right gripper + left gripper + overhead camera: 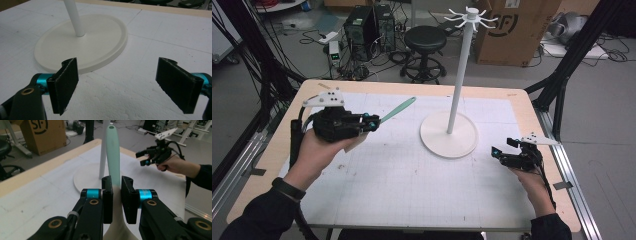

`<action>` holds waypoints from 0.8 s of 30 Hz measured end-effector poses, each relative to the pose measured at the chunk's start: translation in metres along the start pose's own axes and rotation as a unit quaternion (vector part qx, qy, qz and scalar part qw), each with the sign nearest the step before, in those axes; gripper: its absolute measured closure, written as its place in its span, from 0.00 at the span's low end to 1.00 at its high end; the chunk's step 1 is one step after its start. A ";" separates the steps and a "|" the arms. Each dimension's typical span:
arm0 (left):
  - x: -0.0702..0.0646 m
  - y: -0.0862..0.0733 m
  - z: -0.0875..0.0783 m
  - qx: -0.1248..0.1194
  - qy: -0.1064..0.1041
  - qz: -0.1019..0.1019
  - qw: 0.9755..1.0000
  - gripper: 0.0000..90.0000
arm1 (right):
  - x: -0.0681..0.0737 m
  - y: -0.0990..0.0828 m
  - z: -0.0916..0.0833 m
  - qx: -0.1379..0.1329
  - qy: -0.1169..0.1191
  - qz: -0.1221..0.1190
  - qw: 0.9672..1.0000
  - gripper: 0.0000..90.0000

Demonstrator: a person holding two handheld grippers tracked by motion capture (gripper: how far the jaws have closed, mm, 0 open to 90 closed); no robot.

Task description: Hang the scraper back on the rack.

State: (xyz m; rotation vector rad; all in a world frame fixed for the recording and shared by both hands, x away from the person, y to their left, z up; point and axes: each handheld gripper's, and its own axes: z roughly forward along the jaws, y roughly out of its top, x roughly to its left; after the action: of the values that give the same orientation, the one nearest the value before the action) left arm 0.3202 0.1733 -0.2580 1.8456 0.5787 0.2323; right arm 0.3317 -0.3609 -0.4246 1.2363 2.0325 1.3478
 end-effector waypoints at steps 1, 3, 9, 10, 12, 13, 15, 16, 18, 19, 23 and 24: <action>-0.001 0.007 -0.001 -0.004 -0.005 0.003 1.000 0.89 | 0.000 0.000 0.000 0.001 0.000 0.000 1.000 0.19; -0.002 0.021 -0.002 -0.012 -0.012 0.009 1.000 0.89 | 0.000 0.000 0.001 0.004 0.001 0.001 1.000 0.19; -0.003 0.060 -0.002 -0.030 -0.023 0.021 0.999 0.89 | 0.000 0.000 0.001 0.002 0.003 0.000 1.000 0.19; -0.003 0.066 -0.002 -0.033 -0.024 0.022 0.999 0.89 | 0.000 0.000 0.001 0.003 0.003 0.000 1.000 0.19; -0.004 0.077 0.000 -0.039 -0.030 0.024 0.998 0.89 | -0.001 0.000 0.001 0.003 0.003 0.001 1.000 0.19; -0.005 0.082 0.001 -0.040 -0.031 0.027 0.998 0.89 | 0.000 0.000 0.001 0.002 0.003 0.003 1.000 0.19; -0.006 0.092 0.003 -0.038 -0.032 0.032 0.998 0.89 | -0.001 0.000 0.001 0.002 0.004 0.000 1.000 0.19; -0.007 0.096 0.004 -0.038 -0.034 0.035 0.998 0.89 | -0.001 0.001 0.001 0.001 0.004 0.000 1.000 0.19; -0.007 0.104 0.006 -0.039 -0.036 0.038 0.998 0.89 | -0.001 0.001 0.001 0.001 0.003 0.000 1.000 0.19; -0.007 0.108 0.007 -0.039 -0.038 0.037 0.998 0.90 | -0.001 0.001 0.001 0.001 0.003 0.000 1.000 0.19; -0.007 0.121 0.009 -0.042 -0.044 0.039 0.997 0.89 | -0.001 0.001 0.000 0.001 0.003 0.001 1.000 0.19; -0.007 0.124 0.009 -0.042 -0.043 0.041 0.997 0.90 | -0.001 0.001 0.000 0.001 0.003 0.002 1.000 0.19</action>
State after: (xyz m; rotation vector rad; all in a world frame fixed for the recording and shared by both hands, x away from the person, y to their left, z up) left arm 0.3522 0.1315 -0.1447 1.7911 0.4277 0.2270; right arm 0.3325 -0.3615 -0.4240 1.2383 2.0367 1.3527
